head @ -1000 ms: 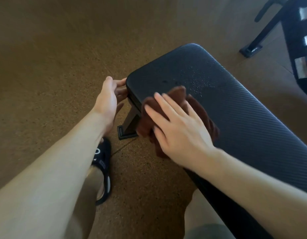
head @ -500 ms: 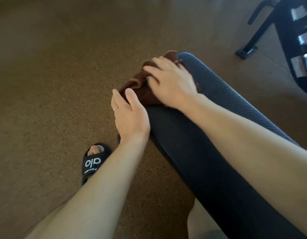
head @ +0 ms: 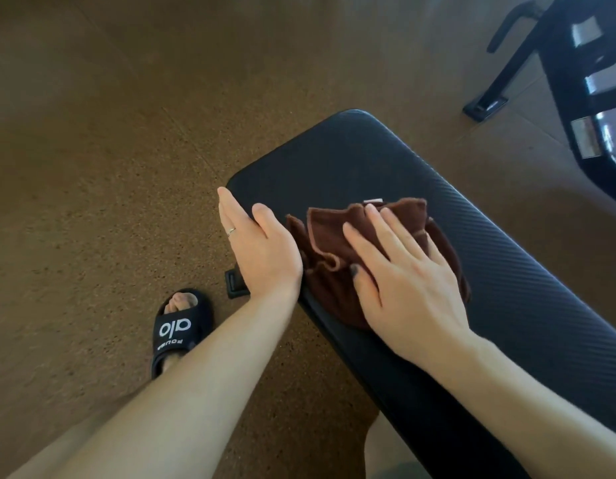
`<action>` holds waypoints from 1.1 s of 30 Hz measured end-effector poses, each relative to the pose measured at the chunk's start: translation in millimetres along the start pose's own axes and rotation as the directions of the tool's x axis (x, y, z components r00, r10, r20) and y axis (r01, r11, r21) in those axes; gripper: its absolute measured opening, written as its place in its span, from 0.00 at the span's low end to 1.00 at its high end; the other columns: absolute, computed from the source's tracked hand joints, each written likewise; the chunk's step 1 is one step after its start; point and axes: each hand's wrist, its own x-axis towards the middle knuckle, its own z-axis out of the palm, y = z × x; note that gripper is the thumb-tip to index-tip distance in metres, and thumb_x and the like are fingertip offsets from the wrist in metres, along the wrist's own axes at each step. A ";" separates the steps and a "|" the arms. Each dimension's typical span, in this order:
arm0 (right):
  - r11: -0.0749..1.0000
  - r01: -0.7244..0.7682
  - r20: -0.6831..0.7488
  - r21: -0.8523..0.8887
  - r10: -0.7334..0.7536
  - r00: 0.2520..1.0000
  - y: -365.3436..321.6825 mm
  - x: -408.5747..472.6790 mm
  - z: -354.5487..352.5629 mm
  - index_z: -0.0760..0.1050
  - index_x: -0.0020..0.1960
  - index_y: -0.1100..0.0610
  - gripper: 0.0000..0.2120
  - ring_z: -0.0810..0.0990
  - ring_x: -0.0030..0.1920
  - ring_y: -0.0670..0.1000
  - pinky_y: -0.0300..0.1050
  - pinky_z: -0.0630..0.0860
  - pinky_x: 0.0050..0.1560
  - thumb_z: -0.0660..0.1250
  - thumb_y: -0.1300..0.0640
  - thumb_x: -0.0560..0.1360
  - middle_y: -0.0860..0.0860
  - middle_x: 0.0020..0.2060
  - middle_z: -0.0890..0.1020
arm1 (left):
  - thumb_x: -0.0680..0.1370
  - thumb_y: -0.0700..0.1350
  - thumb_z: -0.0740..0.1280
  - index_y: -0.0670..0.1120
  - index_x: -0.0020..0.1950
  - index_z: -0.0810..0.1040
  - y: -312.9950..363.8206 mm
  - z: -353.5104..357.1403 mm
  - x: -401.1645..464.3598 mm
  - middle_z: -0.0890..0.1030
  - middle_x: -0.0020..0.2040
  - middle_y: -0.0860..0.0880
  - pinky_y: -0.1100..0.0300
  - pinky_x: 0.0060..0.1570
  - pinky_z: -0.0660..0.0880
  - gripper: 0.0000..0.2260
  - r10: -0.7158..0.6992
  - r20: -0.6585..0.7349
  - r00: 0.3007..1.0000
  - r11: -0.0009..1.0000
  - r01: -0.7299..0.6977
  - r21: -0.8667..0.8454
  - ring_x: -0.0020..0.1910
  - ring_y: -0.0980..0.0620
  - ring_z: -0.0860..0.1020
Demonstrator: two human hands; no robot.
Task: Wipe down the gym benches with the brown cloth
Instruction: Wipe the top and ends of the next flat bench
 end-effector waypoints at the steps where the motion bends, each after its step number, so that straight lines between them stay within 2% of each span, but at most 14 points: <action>1: 1.000 0.021 -0.001 0.004 -0.021 1.000 2.9 10.3 -0.7 0.64 0.81 0.43 0.26 0.54 0.83 0.49 0.55 0.53 0.81 0.49 0.43 0.84 0.48 0.83 0.60 | 0.87 0.49 0.51 0.49 0.85 0.48 0.9 0.8 -1.0 0.51 0.85 0.51 0.58 0.79 0.49 0.26 0.001 -0.010 1.000 1.000 -0.001 0.001 0.84 0.52 0.50; 4: 0.997 0.076 -0.019 0.021 -0.075 0.997 4.0 73.8 -2.1 0.67 0.80 0.44 0.26 0.58 0.83 0.51 0.58 0.56 0.79 0.51 0.45 0.83 0.50 0.82 0.63 | 0.87 0.48 0.52 0.47 0.85 0.48 2.8 3.0 -1.7 0.52 0.85 0.49 0.57 0.80 0.50 0.27 0.027 -0.029 0.999 1.000 -0.027 0.011 0.84 0.52 0.50; 9: 0.998 0.055 0.043 -0.017 -0.054 0.998 -16.5 170.0 3.4 0.62 0.82 0.44 0.25 0.51 0.84 0.50 0.59 0.49 0.82 0.50 0.45 0.86 0.48 0.84 0.57 | 0.88 0.48 0.51 0.50 0.85 0.48 0.9 1.2 -3.7 0.51 0.85 0.52 0.59 0.79 0.50 0.26 0.023 -0.032 0.999 1.000 -0.022 0.006 0.83 0.54 0.50; 14: 0.957 0.289 0.095 -0.018 -0.286 0.953 -58.6 182.6 9.4 0.67 0.79 0.44 0.23 0.56 0.82 0.49 0.56 0.50 0.81 0.50 0.46 0.86 0.47 0.82 0.62 | 0.88 0.47 0.49 0.50 0.85 0.50 0.8 3.4 -1.3 0.55 0.85 0.51 0.53 0.81 0.54 0.25 0.024 -0.066 0.998 0.999 -0.025 -0.021 0.83 0.52 0.54; 18: 0.950 0.310 0.089 0.028 -0.311 0.946 -54.0 191.1 8.0 0.71 0.76 0.42 0.21 0.62 0.80 0.49 0.54 0.53 0.79 0.51 0.45 0.86 0.45 0.79 0.69 | 0.87 0.48 0.49 0.51 0.85 0.51 0.2 2.8 -1.5 0.55 0.85 0.51 0.52 0.81 0.54 0.25 0.029 -0.069 0.997 0.999 -0.031 -0.024 0.83 0.53 0.54; 20: 0.963 0.267 0.060 0.031 -0.269 0.961 -42.2 198.6 6.4 0.74 0.74 0.43 0.21 0.66 0.78 0.50 0.54 0.57 0.78 0.51 0.45 0.85 0.46 0.76 0.72 | 0.88 0.48 0.49 0.50 0.85 0.50 0.2 3.1 -1.6 0.54 0.85 0.52 0.55 0.81 0.52 0.25 0.028 -0.065 0.997 0.999 -0.029 -0.015 0.83 0.54 0.53; 23: 0.992 0.127 -0.012 0.009 -0.127 0.992 -15.4 210.0 1.7 0.77 0.71 0.46 0.22 0.69 0.75 0.52 0.54 0.61 0.75 0.52 0.45 0.84 0.48 0.72 0.75 | 0.88 0.48 0.50 0.50 0.85 0.49 1.2 2.9 -3.5 0.52 0.85 0.53 0.64 0.77 0.49 0.25 0.025 -0.050 0.998 1.000 -0.025 -0.008 0.83 0.56 0.50; 27: 0.999 -0.049 -0.045 0.017 0.050 0.998 19.7 205.5 -5.5 0.70 0.77 0.46 0.23 0.66 0.77 0.55 0.56 0.65 0.72 0.51 0.44 0.85 0.51 0.74 0.72 | 0.88 0.48 0.50 0.49 0.85 0.48 -0.4 2.5 -3.3 0.51 0.85 0.54 0.65 0.77 0.48 0.26 0.020 -0.047 0.999 1.000 -0.019 0.007 0.83 0.57 0.50; 30: 0.976 -0.217 0.000 0.025 0.217 0.976 44.2 180.6 -16.6 0.63 0.79 0.42 0.24 0.73 0.70 0.61 0.57 0.69 0.61 0.50 0.41 0.85 0.56 0.69 0.75 | 0.88 0.49 0.51 0.49 0.85 0.48 -0.1 3.1 -2.7 0.52 0.85 0.53 0.65 0.77 0.48 0.26 0.016 -0.048 0.999 1.000 -0.016 -0.002 0.83 0.56 0.50; 33: 0.950 -0.313 0.021 0.014 0.313 0.950 73.7 118.6 -28.1 0.61 0.78 0.40 0.23 0.78 0.60 0.62 0.54 0.66 0.51 0.49 0.40 0.85 0.56 0.59 0.78 | 0.88 0.49 0.51 0.50 0.85 0.49 -0.4 5.1 -1.4 0.52 0.85 0.53 0.65 0.75 0.48 0.26 0.002 -0.060 0.998 1.000 -0.001 0.019 0.83 0.55 0.51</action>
